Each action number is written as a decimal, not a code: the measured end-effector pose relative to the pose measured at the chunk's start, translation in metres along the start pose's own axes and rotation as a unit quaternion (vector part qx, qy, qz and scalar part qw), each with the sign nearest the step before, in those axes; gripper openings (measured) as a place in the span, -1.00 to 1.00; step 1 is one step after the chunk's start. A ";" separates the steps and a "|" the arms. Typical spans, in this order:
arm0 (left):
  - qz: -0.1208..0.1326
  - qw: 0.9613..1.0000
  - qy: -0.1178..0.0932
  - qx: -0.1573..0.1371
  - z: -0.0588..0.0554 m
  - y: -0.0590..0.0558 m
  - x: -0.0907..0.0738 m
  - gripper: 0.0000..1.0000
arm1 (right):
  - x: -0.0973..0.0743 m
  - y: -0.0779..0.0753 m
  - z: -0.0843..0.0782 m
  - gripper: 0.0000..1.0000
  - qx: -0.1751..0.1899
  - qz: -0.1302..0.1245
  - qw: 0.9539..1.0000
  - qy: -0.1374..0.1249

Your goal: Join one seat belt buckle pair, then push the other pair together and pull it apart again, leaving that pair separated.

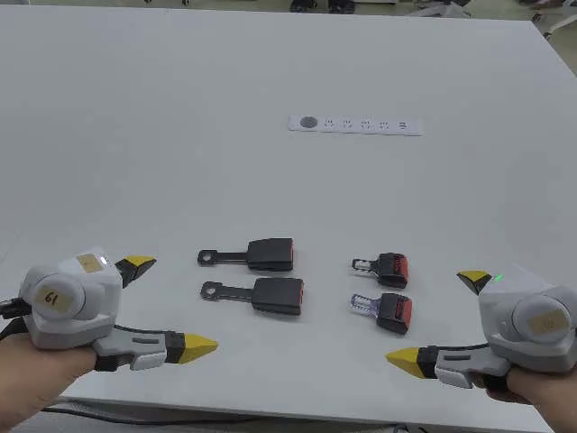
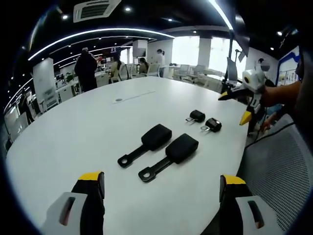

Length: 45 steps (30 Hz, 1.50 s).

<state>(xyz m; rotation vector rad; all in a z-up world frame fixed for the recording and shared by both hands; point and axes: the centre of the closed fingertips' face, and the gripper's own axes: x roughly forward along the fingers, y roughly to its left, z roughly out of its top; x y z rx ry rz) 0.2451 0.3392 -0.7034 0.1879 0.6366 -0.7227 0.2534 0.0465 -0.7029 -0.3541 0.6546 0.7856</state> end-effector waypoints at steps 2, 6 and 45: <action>0.000 1.000 0.000 0.000 -0.001 0.000 0.000 0.97 | 0.000 0.000 0.001 0.98 0.001 0.000 1.000 0.000; -0.001 1.000 0.001 -0.001 -0.001 -0.001 0.001 0.97 | 0.002 -0.002 0.002 0.98 0.006 0.001 1.000 -0.005; -0.001 0.999 0.040 -0.023 -0.011 -0.004 -0.006 0.99 | -0.001 0.002 0.000 0.98 -0.003 -0.005 1.000 0.002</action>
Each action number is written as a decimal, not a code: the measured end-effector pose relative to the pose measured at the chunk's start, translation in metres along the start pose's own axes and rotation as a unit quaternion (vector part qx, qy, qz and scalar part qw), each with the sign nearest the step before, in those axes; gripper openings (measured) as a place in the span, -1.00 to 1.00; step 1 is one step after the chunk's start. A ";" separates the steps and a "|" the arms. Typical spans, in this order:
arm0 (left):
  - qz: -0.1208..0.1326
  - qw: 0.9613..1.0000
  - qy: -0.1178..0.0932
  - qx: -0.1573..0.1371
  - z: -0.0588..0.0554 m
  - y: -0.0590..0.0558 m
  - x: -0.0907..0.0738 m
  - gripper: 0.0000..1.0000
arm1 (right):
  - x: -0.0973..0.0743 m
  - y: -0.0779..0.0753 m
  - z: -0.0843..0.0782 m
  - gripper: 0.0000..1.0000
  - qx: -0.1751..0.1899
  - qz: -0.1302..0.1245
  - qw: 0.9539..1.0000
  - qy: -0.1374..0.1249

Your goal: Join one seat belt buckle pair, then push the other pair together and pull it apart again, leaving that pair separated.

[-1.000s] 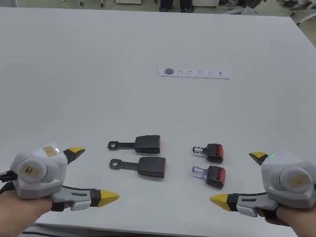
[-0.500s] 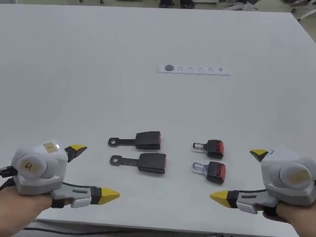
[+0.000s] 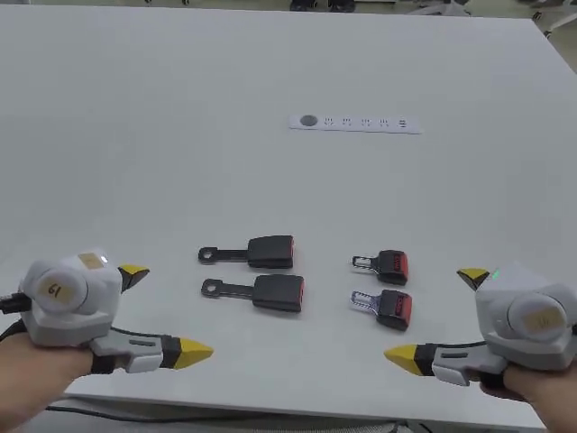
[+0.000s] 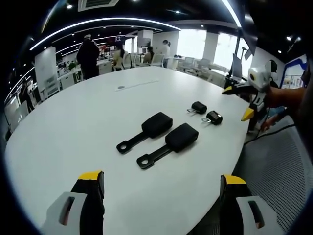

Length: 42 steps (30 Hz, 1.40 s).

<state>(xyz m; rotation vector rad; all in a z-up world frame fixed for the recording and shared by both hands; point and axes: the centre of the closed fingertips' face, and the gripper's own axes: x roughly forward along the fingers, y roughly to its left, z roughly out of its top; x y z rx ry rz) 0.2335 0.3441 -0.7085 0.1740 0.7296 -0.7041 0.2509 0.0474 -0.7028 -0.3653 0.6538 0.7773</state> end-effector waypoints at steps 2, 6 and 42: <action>0.002 1.000 0.003 0.003 0.000 0.000 0.000 0.99 | 0.001 -0.001 -0.001 0.98 -0.002 0.000 1.000 0.000; 0.000 1.000 -0.003 -0.002 0.001 -0.002 0.000 0.99 | 0.002 -0.001 -0.002 0.95 -0.004 0.003 1.000 -0.001; -0.042 0.996 0.004 0.076 0.018 -0.010 0.021 0.54 | 0.002 0.006 0.007 0.52 -0.029 0.041 0.999 0.003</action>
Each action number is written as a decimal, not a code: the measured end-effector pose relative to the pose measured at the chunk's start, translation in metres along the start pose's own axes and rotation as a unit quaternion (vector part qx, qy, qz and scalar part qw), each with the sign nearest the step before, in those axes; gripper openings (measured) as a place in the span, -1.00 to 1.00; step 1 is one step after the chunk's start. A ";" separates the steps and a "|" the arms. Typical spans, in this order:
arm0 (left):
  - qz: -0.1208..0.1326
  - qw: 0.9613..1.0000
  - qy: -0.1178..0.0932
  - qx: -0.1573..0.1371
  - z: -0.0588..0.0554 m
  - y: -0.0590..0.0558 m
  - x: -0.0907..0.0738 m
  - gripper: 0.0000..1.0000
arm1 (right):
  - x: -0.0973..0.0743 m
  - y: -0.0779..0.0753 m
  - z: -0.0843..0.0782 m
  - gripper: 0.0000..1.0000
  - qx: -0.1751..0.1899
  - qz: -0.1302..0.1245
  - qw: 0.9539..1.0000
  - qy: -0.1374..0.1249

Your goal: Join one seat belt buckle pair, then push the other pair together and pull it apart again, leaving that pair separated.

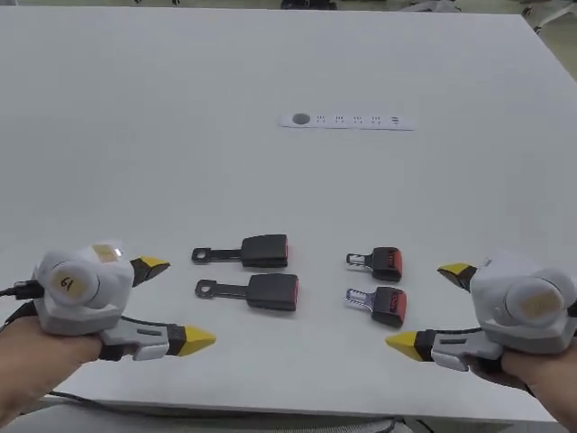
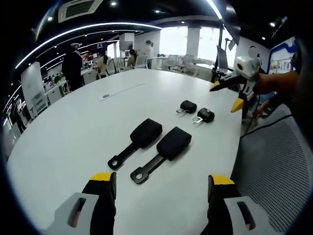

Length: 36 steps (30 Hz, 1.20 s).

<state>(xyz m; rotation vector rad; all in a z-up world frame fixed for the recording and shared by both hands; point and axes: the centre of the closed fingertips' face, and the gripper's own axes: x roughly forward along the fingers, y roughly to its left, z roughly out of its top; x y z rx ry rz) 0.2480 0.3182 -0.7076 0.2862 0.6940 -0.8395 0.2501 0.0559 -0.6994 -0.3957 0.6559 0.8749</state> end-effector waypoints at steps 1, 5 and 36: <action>-0.003 1.000 0.001 0.007 0.001 0.000 0.002 0.54 | 0.001 0.005 0.001 0.51 -0.004 0.012 1.000 -0.001; -0.028 0.999 0.017 0.041 0.000 -0.002 0.014 0.51 | 0.006 0.013 -0.001 0.40 -0.046 0.036 0.998 0.017; -0.126 0.969 0.101 0.186 0.022 -0.020 0.079 0.08 | 0.043 -0.006 -0.023 -0.06 -0.074 0.081 0.990 0.089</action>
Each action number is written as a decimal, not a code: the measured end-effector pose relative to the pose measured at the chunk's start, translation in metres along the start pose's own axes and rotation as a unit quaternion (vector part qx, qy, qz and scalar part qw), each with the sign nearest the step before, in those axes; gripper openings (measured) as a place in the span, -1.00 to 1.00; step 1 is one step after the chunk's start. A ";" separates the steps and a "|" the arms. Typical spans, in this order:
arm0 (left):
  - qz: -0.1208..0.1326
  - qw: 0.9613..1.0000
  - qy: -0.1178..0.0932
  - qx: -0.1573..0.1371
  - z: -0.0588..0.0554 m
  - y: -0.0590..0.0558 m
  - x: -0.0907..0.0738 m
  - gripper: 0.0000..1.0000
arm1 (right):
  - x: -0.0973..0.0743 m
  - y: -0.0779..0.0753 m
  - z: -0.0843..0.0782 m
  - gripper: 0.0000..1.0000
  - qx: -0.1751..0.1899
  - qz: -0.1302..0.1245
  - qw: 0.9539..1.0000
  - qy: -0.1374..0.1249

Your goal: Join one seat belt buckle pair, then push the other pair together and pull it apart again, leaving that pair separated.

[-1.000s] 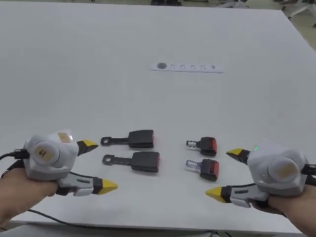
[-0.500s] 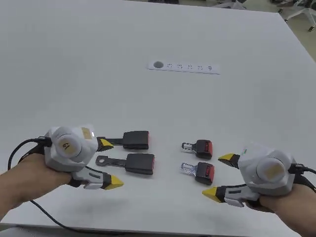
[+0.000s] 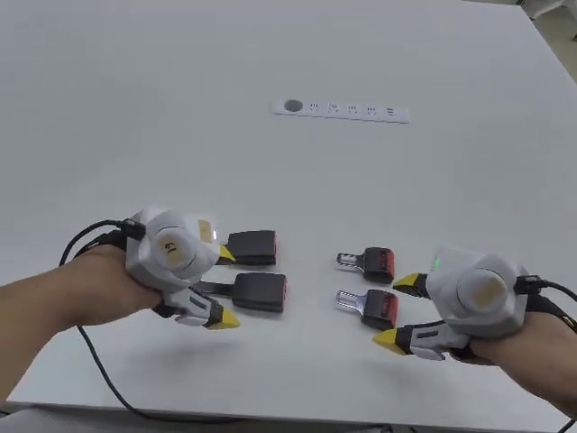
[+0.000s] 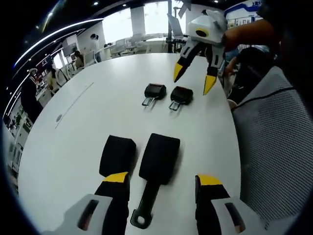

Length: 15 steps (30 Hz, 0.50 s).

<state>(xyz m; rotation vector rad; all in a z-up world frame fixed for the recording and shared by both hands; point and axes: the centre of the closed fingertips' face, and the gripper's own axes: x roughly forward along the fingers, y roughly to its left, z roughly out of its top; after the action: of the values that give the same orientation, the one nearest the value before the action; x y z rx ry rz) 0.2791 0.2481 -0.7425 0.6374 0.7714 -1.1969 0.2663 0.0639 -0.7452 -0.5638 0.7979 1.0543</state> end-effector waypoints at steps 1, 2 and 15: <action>-0.003 1.000 -0.001 0.000 0.002 0.001 0.001 0.08 | 0.002 -0.001 -0.001 -0.06 0.000 0.001 1.000 0.002; -0.004 1.000 -0.001 0.001 0.002 0.002 0.002 0.07 | 0.002 -0.002 -0.001 -0.06 0.000 0.002 1.000 0.004; -0.040 0.997 0.035 0.048 0.007 0.008 0.021 0.00 | 0.015 -0.007 -0.009 -0.14 -0.015 0.032 0.999 0.038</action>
<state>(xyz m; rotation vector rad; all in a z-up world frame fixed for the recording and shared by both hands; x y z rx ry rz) 0.2915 0.2324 -0.7550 0.7362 0.8090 -1.2967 0.2741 0.0628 -0.7623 -0.6094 0.8723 1.1111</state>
